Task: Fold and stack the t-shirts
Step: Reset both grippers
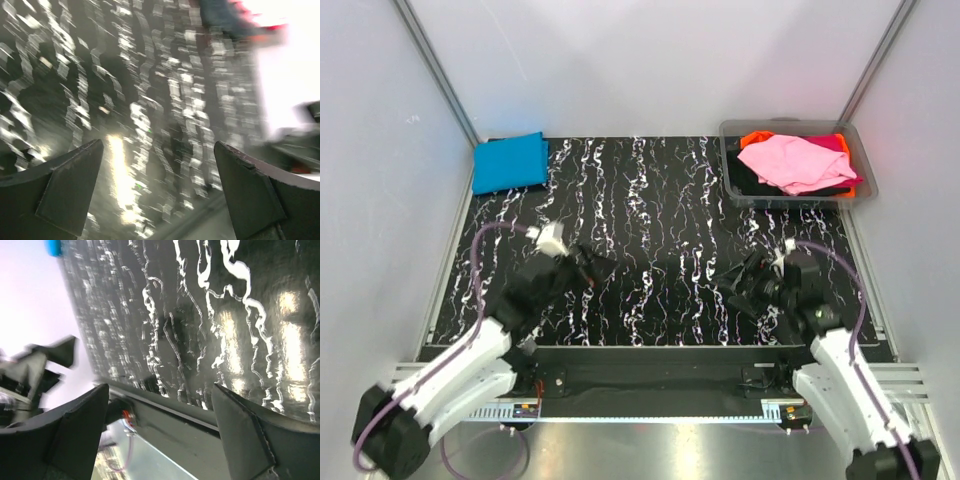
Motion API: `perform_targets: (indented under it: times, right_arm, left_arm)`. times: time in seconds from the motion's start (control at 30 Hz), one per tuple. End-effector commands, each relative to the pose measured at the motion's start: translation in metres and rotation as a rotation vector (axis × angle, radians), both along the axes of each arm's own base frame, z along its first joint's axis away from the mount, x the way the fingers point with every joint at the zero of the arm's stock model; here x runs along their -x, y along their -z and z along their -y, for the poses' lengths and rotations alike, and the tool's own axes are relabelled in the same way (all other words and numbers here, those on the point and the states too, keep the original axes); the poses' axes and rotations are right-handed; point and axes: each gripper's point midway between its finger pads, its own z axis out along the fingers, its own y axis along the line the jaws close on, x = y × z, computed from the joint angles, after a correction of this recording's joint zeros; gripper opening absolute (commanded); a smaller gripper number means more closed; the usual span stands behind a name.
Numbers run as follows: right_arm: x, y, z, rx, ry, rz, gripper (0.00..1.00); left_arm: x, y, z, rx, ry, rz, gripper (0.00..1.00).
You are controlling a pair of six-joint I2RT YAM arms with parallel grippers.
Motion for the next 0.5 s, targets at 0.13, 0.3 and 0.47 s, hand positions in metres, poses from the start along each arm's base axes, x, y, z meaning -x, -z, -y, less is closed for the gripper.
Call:
perform_targets:
  times: [0.13, 0.3, 0.47]
  right_arm:
    - [0.025, 0.005, -0.016, -0.403, 0.083, 0.083, 1.0]
    - [0.034, 0.013, -0.025, -0.447, 0.02, 0.024, 1.0]
    - [0.041, -0.019, -0.03, -0.494, -0.064, 0.13, 1.0]
  left_arm:
    - [0.055, -0.042, 0.001, 0.568, 0.036, 0.079, 0.99]
    - [0.079, -0.041, -0.001, 0.904, 0.116, 0.063, 0.99]
    - [0.109, -0.084, 0.0, 1.033, 0.303, 0.168, 0.99]
